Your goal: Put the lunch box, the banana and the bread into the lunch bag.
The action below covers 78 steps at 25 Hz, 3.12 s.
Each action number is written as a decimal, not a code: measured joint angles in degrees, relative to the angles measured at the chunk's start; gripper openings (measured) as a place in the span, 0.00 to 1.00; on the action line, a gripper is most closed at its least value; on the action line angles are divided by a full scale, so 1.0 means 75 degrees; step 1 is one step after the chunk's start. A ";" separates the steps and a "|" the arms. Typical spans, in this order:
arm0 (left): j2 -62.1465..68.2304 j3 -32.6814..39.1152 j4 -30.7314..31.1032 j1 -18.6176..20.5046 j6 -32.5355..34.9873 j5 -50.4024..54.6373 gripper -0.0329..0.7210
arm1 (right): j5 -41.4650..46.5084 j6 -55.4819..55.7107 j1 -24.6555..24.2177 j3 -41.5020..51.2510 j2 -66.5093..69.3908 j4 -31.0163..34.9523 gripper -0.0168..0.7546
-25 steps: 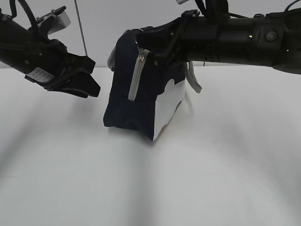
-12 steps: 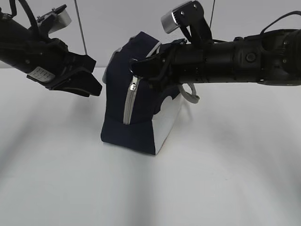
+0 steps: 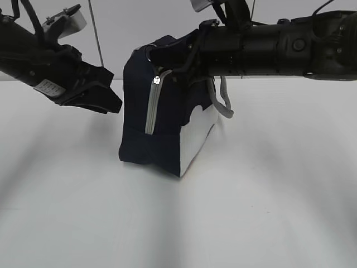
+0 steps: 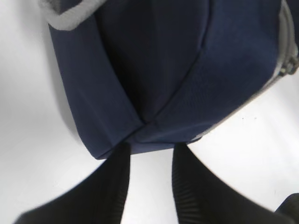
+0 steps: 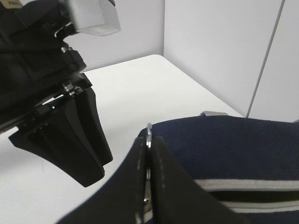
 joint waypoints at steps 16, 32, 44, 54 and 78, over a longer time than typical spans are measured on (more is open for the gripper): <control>0.0401 0.0000 -0.0756 0.0000 0.1036 -0.0043 0.36 | 0.0011 0.1119 -0.0040 -0.0281 -0.0073 -0.1113 0.00; 0.0401 0.0174 -0.3448 0.1504 0.5005 0.2002 0.36 | -0.0015 0.2012 -0.0040 -0.0307 0.0043 -0.1929 0.00; 0.0401 0.1066 -0.4512 0.2278 0.6601 0.2423 0.36 | -0.0015 0.2025 -0.0040 -0.0307 0.0090 -0.1932 0.00; 0.0682 0.1066 -0.4475 0.1570 0.6640 0.1659 0.51 | 0.0028 0.2025 -0.0040 -0.0307 0.0107 -0.1932 0.00; 0.1208 0.1066 -0.5484 0.1125 0.8275 0.1089 0.42 | 0.0041 0.2040 -0.0040 -0.0307 0.0107 -0.1932 0.00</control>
